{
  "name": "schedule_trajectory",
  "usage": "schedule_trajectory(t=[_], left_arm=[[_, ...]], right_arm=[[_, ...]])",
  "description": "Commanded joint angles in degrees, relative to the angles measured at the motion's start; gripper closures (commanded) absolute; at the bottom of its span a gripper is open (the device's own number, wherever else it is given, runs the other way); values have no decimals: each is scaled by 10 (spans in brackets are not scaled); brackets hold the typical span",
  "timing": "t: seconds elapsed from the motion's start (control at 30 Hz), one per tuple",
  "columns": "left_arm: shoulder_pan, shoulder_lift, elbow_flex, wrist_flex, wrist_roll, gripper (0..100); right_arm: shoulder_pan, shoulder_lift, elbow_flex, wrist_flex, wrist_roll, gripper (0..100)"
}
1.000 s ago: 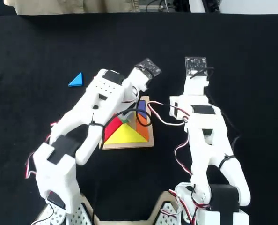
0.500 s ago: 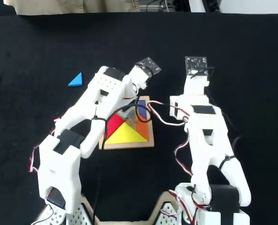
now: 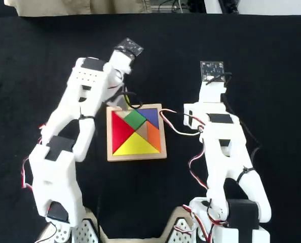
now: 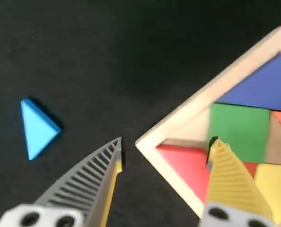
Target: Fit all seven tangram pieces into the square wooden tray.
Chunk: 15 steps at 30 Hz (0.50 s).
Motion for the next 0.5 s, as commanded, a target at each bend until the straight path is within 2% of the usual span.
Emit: schedule_trajectory(t=[0.0, 0.47], left_arm=[[-2, 13, -30, -18, -5, 714], [24, 33, -11, -24, -3, 714]], right_arm=[[5, -23, -2, -11, 1, 986], [5, -23, -2, -11, 1, 986]])
